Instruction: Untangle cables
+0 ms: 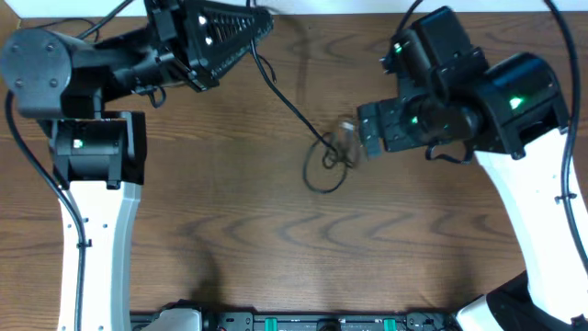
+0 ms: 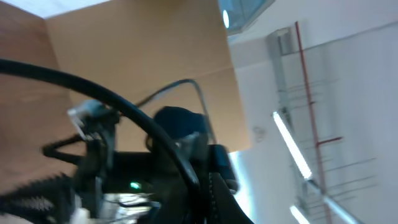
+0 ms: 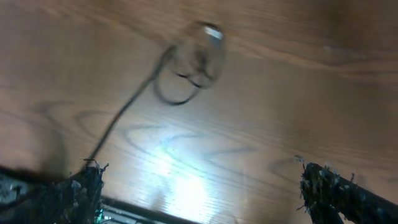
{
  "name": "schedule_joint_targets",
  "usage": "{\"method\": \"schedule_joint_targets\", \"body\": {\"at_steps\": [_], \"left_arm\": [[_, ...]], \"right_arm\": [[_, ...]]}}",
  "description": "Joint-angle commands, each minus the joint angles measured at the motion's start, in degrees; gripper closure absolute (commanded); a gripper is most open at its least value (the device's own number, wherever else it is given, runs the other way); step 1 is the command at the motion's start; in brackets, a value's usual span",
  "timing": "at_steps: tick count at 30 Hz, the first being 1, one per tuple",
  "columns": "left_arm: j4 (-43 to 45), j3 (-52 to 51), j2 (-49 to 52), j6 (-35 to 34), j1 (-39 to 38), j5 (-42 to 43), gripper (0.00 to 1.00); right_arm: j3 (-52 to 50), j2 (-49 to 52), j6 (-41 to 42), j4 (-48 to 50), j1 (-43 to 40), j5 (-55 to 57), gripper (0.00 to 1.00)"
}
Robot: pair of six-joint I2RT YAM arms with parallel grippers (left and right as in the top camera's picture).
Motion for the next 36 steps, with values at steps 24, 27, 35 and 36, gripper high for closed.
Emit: {"method": "schedule_joint_targets", "body": {"at_steps": [24, 27, 35, 36], "left_arm": [[-4.72, 5.03, 15.47, 11.17, 4.26, 14.62, 0.93], [-4.7, 5.03, 18.4, 12.24, 6.38, 14.62, 0.93], [-4.74, 5.03, 25.33, 14.05, 9.75, 6.27, 0.92], [-4.76, 5.03, 25.46, 12.26, 9.73, 3.13, 0.93]], "right_arm": [[-0.13, -0.15, 0.48, -0.11, -1.18, -1.46, 0.01], [-0.13, -0.15, 0.48, -0.11, -1.18, -1.49, 0.01], [-0.13, -0.15, 0.5, -0.11, -1.18, -1.46, 0.01], [-0.13, -0.15, 0.48, -0.11, -1.18, -1.44, 0.01]]}}
